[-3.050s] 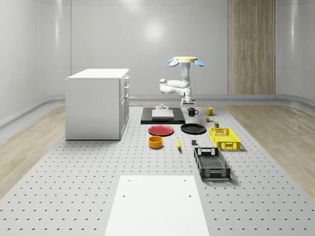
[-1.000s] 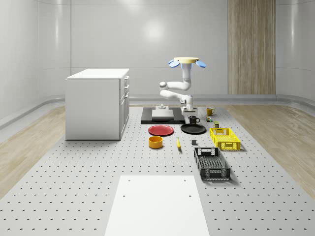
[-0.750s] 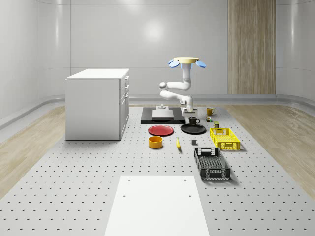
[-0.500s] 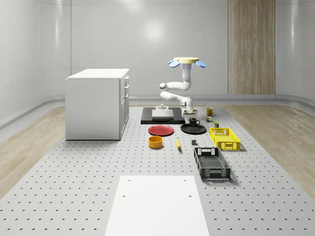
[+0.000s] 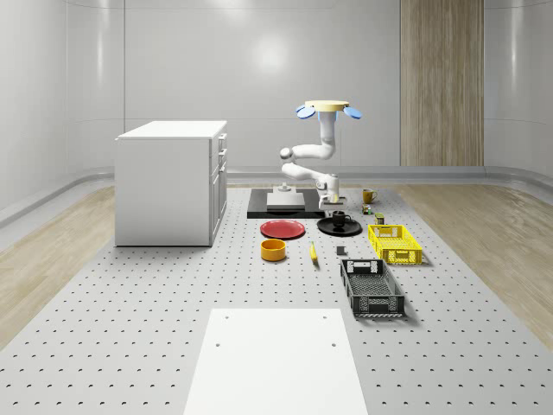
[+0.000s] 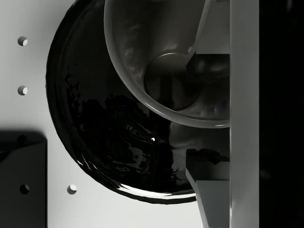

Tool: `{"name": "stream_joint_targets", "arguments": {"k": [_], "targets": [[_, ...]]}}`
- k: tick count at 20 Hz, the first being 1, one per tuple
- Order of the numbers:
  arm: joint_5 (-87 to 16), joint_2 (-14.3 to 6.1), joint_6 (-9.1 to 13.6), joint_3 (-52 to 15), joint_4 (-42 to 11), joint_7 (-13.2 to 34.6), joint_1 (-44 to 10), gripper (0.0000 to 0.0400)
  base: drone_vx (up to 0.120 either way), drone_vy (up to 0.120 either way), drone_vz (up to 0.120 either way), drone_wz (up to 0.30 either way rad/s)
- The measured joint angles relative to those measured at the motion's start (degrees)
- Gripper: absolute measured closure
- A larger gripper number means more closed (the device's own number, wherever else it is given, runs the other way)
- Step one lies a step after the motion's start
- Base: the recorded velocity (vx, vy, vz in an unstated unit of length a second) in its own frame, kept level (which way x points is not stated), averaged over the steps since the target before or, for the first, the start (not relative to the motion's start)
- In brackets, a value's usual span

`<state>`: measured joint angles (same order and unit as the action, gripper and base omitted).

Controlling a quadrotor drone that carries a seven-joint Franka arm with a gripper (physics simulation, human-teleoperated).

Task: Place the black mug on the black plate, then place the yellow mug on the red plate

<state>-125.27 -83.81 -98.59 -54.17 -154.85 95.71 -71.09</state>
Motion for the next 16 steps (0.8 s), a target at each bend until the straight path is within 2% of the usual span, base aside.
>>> {"name": "stream_joint_targets", "arguments": {"k": [3, 6, 9, 16], "targets": [[0.6, 0.2, 0.8, -0.7, -0.6, -0.2, 0.5, 0.0067, 0.0, 0.0, 0.0, 0.0], [1.8, 0.2, 1.9, -2.2, -1.7, -0.3, 1.2, 0.0032, 0.0, 0.0, 0.0, 0.0], [2.9, 0.3, 2.8, -3.4, -2.6, -0.4, 1.8, 0.0015, 0.0, 0.0, 0.0, 0.0], [4.4, 0.5, 4.2, -5.2, -3.7, -0.6, 2.6, 0.0003, 0.0, 0.0, 0.114, 0.0]]}}
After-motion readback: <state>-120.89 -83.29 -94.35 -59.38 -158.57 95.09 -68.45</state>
